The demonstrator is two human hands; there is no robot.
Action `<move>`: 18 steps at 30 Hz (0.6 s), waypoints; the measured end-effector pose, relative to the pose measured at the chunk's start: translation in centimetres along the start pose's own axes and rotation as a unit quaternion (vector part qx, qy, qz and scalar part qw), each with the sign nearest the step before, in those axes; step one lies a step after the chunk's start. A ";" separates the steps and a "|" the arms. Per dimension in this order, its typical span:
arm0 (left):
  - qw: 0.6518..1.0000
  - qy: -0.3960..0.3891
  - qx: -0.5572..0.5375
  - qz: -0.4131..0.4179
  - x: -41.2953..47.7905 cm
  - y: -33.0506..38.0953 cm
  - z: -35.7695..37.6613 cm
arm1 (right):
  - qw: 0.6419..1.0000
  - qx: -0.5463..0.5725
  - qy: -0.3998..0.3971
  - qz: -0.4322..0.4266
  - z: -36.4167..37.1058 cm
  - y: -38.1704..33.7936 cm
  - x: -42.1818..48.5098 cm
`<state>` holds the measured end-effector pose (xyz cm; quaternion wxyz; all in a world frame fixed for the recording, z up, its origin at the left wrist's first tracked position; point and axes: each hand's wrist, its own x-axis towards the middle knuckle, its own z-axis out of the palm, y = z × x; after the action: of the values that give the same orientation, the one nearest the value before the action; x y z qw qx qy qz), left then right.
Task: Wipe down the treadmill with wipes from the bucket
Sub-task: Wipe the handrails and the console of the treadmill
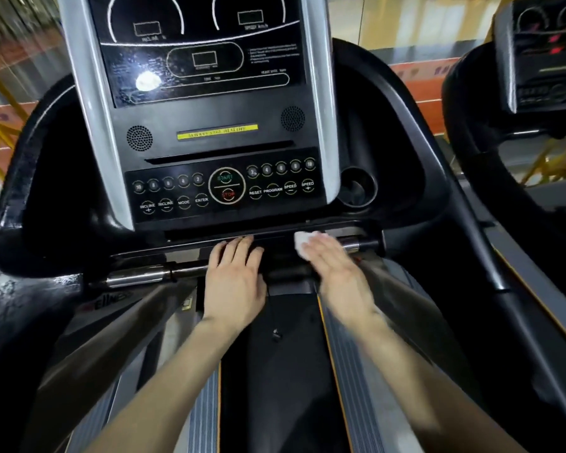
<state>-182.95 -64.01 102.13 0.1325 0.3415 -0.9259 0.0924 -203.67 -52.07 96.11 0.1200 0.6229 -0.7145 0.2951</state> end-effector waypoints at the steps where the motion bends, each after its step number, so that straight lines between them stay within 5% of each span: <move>1: 1.000 0.010 -0.001 -0.004 0.0 0.0 0.1 | 0.998 -0.016 0.023 0.047 -1.4 2.5 -1.1; 5: 0.999 0.027 0.003 -0.018 0.2 0.4 0.4 | 0.979 -0.006 0.070 0.193 -1.6 2.0 -1.2; 8: 0.999 0.029 -0.001 -0.029 0.2 0.5 0.2 | 0.997 0.042 0.028 0.062 2.4 -5.1 0.8; 11: 1.000 0.022 0.003 -0.021 0.4 0.3 -0.2 | 0.999 0.008 0.008 -0.040 1.5 -2.7 -0.2; 15: 0.999 0.010 0.019 -0.034 0.9 0.7 -0.5 | 0.991 -0.040 0.079 0.104 -3.3 5.8 -3.5; 18: 0.997 -0.031 0.051 -0.046 1.8 1.8 -0.9 | 0.981 0.006 0.100 0.164 -1.5 1.9 -1.8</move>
<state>-185.31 -63.53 103.37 0.0904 0.3925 -0.9070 0.1226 -205.45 -49.64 95.86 0.1371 0.4651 -0.7899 0.3754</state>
